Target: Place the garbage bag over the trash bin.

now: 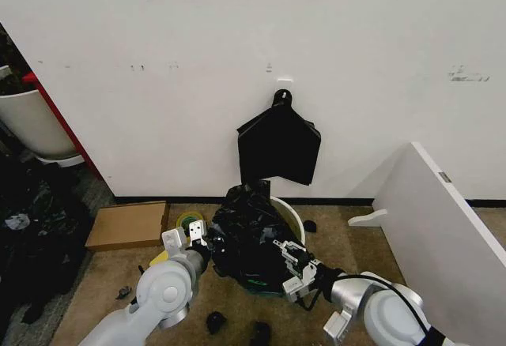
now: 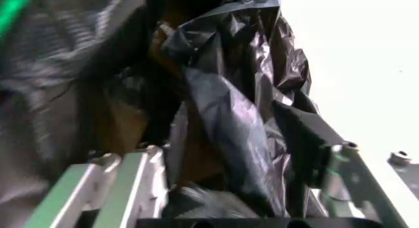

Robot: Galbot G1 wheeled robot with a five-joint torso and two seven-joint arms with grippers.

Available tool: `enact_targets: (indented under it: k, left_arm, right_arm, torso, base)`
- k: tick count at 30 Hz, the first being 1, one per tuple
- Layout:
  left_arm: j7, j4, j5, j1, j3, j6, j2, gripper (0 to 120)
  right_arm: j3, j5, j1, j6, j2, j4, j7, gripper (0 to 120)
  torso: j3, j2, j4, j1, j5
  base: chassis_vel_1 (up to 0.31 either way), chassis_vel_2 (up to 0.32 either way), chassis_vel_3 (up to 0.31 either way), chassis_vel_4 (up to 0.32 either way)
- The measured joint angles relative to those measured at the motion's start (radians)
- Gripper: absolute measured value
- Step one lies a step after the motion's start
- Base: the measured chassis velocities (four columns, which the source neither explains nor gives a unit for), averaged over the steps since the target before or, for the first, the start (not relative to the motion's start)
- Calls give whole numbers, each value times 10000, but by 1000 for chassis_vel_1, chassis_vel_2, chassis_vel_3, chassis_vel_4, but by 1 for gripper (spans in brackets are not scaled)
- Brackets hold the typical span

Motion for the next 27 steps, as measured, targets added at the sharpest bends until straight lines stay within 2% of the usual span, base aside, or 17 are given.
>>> enact_targets:
  k: [4, 5, 9, 11, 13, 19, 21, 26, 27]
  left_arm:
    - [180, -116, 0, 117, -3, 2, 68, 4]
    - [180, -116, 0, 117, -3, 2, 68, 4]
    - [227, -205, 0, 180, -45, 43, 68, 4]
    - [237, -222, 1, 192, -69, 65, 66, 4]
    - [248, -245, 4, 227, -80, 86, 66, 4]
    - [261, -271, 37, 282, -77, 105, 42, 4]
    - [263, -271, 41, 282, -75, 106, 44, 4]
    - [271, -262, 50, 275, -63, 111, 67, 4]
    - [271, -262, 50, 275, -63, 111, 67, 4]
  right_arm:
    - [-164, -306, 94, -5, 263, -231, 214, 70]
    - [-164, -306, 94, -5, 263, -231, 214, 70]
    - [-274, -511, 150, -20, 445, -347, 560, 84]
    - [-297, -528, 183, -33, 494, -378, 664, 86]
    - [-310, -533, 246, -45, 548, -394, 745, 81]
    - [-293, -386, 187, 19, 513, -415, 795, 55]
    - [-295, -283, 173, 79, 511, -438, 850, 52]
    - [-385, 204, 151, 328, 551, -534, 1042, 30]
    - [-385, 204, 151, 328, 551, -534, 1042, 30]
  torso:
    - [0, 0, 1, 0, 0]
    - [0, 0, 1, 0, 0]
    - [0, 0, 0, 0, 0]
    - [0, 0, 0, 0, 0]
    - [0, 0, 0, 0, 0]
    - [0, 0, -1, 0, -1]
    - [0, 0, -1, 0, -1]
    - [1, 0, 0, 0, 0]
    - [1, 0, 0, 0, 0]
  base:
    - [0, 0, 0, 0]
    - [0, 0, 0, 0]
    - [0, 0, 0, 0]
    - [0, 0, 0, 0]
    - [0, 0, 0, 0]
    - [0, 0, 0, 0]
    - [0, 0, 0, 0]
    - [0, 0, 0, 0]
    - [0, 0, 0, 0]
